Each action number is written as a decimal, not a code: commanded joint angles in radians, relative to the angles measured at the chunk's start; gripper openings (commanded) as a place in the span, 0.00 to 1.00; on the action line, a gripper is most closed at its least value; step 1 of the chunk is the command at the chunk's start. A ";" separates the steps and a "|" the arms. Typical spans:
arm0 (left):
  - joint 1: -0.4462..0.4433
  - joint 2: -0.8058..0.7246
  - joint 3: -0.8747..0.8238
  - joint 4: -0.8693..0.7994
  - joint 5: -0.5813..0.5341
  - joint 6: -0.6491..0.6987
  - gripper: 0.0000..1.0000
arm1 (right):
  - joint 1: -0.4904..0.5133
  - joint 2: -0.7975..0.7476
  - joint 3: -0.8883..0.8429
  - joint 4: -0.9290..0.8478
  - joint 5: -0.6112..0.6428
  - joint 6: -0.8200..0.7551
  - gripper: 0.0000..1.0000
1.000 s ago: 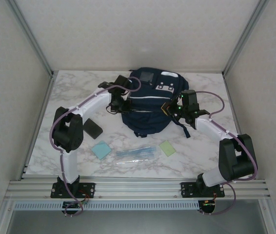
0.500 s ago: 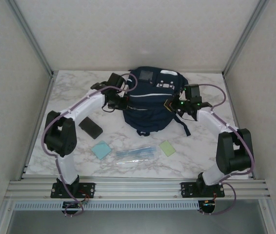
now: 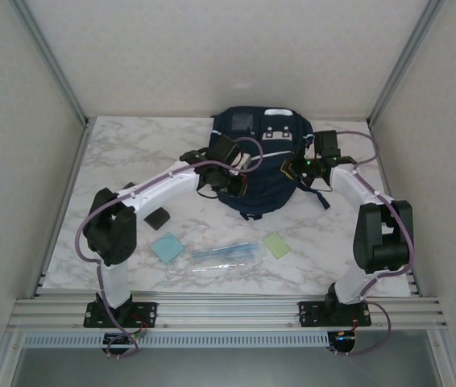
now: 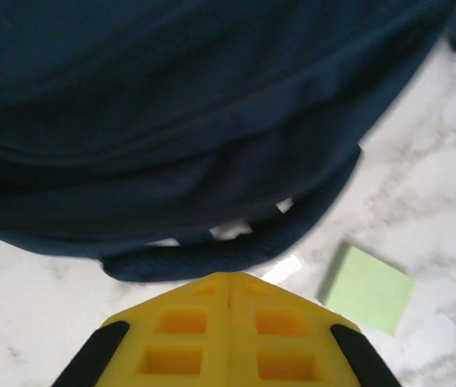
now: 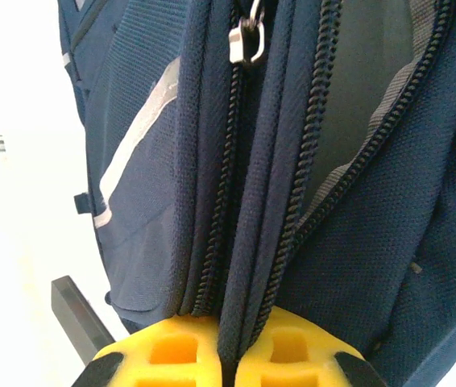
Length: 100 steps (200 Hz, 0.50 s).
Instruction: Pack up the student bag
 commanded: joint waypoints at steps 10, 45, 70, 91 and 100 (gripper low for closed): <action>0.005 0.023 0.097 -0.015 -0.191 0.053 0.43 | -0.035 -0.124 0.024 0.009 -0.028 0.008 0.00; 0.003 0.060 0.145 0.039 -0.234 0.195 0.66 | -0.052 -0.138 0.073 -0.036 -0.103 0.011 0.00; -0.010 0.079 0.148 0.055 -0.165 0.289 0.71 | -0.069 -0.113 0.093 -0.016 -0.185 0.042 0.00; -0.021 0.104 0.152 0.056 -0.129 0.349 0.73 | -0.077 -0.093 0.106 0.013 -0.245 0.068 0.00; -0.025 0.113 0.155 0.050 -0.117 0.370 0.74 | -0.080 -0.087 0.111 0.015 -0.262 0.072 0.00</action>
